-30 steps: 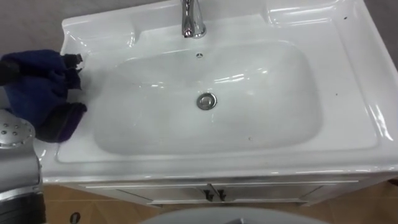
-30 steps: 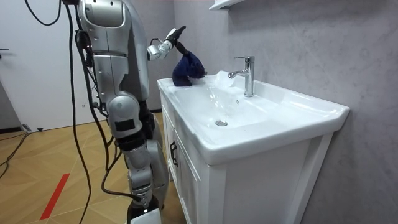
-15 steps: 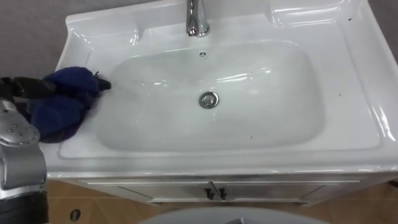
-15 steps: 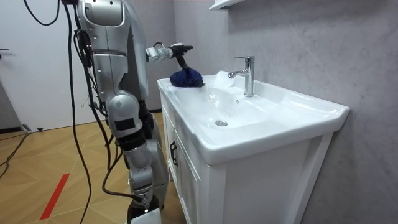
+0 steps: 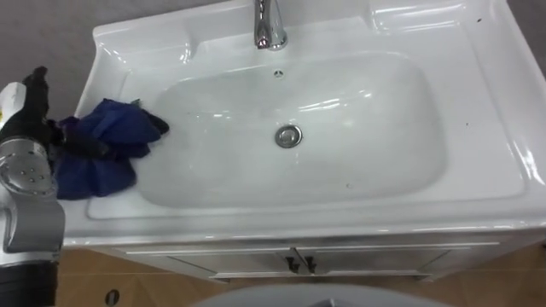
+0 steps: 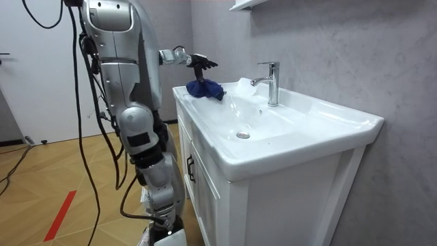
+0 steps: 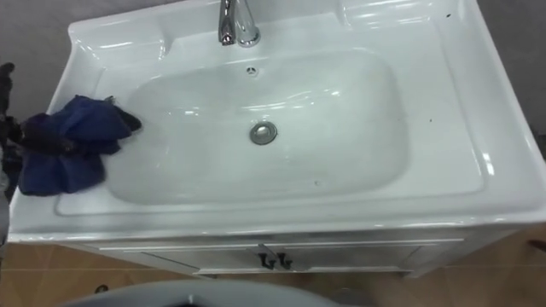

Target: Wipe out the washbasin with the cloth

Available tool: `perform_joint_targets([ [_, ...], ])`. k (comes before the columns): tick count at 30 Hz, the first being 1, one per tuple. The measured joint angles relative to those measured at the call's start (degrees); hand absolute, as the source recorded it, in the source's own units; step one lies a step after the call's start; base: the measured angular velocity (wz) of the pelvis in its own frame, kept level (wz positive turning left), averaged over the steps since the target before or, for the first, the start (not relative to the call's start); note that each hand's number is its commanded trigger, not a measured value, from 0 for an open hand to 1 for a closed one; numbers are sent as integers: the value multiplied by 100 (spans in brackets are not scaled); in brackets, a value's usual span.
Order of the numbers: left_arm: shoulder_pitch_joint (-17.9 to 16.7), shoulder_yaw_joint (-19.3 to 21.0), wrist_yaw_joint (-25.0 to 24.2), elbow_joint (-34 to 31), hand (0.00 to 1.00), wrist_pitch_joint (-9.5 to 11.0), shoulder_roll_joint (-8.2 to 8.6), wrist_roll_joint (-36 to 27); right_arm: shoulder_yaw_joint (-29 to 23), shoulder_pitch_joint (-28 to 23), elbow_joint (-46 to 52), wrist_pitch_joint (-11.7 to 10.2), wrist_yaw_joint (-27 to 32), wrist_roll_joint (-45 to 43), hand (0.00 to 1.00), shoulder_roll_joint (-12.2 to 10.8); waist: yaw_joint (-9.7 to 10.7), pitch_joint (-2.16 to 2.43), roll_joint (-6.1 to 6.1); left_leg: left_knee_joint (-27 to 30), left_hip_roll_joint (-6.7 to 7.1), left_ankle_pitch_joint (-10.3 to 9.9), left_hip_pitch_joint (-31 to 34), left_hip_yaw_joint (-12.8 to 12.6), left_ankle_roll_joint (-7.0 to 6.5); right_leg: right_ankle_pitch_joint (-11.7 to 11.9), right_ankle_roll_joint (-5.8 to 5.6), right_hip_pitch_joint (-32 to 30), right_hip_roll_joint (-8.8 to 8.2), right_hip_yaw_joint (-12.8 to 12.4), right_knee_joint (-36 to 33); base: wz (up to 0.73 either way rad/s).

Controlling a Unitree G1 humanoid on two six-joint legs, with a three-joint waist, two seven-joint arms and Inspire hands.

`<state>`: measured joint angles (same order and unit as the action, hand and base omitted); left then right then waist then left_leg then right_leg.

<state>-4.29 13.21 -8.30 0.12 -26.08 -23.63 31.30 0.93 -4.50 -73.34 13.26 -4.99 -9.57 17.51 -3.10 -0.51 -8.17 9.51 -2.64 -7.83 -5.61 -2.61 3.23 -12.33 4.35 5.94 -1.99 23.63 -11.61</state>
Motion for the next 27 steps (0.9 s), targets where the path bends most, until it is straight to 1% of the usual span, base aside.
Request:
perform_joint_targets([
  [2, 1, 17, 36, -23, 0, 12, 0, -265, 5, -9, -4, -20, 68, 47, 0, -3, -1, -1, -11, 4, 6, -6, 10, 6, -9, -7, -11, -8, -3, -2, 1, 3],
  [5, 5, 114, 41, -169, 0, 49, 0, -1078, 1, -27, -53, -7, 241, 181, 0, -11, -40, -2, -8, 3, 21, -8, 18, 73, -13, -18, -26, -16, -11, -3, -5, 4],
  [7, 45, 457, 99, -238, 0, 52, -1, -2100, -1, -35, -55, -3, 363, 249, 0, -26, -48, 0, 4, 12, 26, -9, 36, 85, -14, -20, -29, -27, -14, 0, -8, 0],
  [8, 61, 529, 141, -274, 0, 57, -1, -2329, 1, -47, -59, 0, 389, 253, 0, -41, -49, 2, 11, 11, 26, -9, 25, 83, -14, -20, -29, -29, -13, -4, -9, 0],
  [9, 105, 656, 231, -324, 0, 91, 0, -2744, 8, -85, -65, 4, 433, 253, 0, -73, -97, 1, 42, 3, 26, -9, 7, 80, -14, -20, -29, -22, -13, -9, -20, -6],
  [10, 148, 758, 337, -340, 0, 171, 1, -3072, 6, -140, -61, 2, 467, 256, 0, -106, -149, 12, 64, 0, 25, -9, 1, 80, -14, -23, -28, -18, -13, -22, -22, -7],
  [11, 165, 804, 391, -353, 0, 205, 1, -3194, 6, -165, -60, 6, 484, 259, 0, -124, -171, 18, 74, 1, 25, -9, 0, 80, -14, -24, -27, -19, -13, -27, -20, -5],
  [13, 169, 942, 635, -367, 0, 334, 1, -3539, 8, -242, -52, 12, 493, 268, 0, -166, -189, 22, 98, -3, 27, -9, -4, 79, -15, -29, -31, -18, -13, -31, -20, 0],
  [15, 169, 967, 837, -367, 0, 379, 1, -3725, 10, -250, -54, 58, 493, 298, 0, -182, -203, 20, 115, -5, 29, -9, -5, 87, -14, -29, -31, -20, -13, -42, -20, 0],
  [18, 169, 968, 1090, -367, 0, 414, 2, -3750, 11, -245, -52, 53, 496, 306, 0, -207, -203, 26, 179, -2, 29, -9, -10, 81, -15, -29, -32, -20, -12, -50, -19, 0],
  [20, 169, 976, 1206, -369, 0, 436, 2, -3750, 9, -239, -41, 54, 500, 303, 0, -211, -209, 34, 204, 2, 29, -9, -6, 80, -15, -29, -32, -18, -11, -54, -19, 0],
  [21, 169, 987, 1274, -387, 0, 440, 2, -3752, 8, -245, -34, 54, 508, 303, 0, -212, -206, 51, 197, 3, 30, -9, -7, 80, -15, -29, -32, -21, -11, -59, -16, 0],
  [22, 169, 1003, 1343, -424, 0, 439, 2, -3752, 7, -279, -36, 55, 522, 302, 0, -218, -199, 50, 224, 4, 31, -9, -6, 81, -14, -29, -32, -22, -11, -58, -18, 0],
  [23, 169, 1017, 1393, -462, 0, 439, 2, -3752, 1, -300, -17, 58, 533, 302, 0, -225, -202, 62, 219, 5, 31, -9, -6, 81, -14, -29, -32, -21, -11, -59, -18, 0],
  [25, 169, 1139, 1622, -659, 0, 440, 2, -3752, -38, -347, 80, 57, 565, 261, 0, -245, -201, 64, 258, 5, 30, -9, -7, 80, -14, -29, -32, -20, -8, -71, -16, 0],
  [27, 170, 1247, 1862, -775, 0, 445, 1, -3751, -127, -355, 96, 56, 585, 250, 0, -245, -189, 64, 256, 4, 31, -9, -9, 75, -14, -28, -33, -19, -11, -80, -15, -2],
])
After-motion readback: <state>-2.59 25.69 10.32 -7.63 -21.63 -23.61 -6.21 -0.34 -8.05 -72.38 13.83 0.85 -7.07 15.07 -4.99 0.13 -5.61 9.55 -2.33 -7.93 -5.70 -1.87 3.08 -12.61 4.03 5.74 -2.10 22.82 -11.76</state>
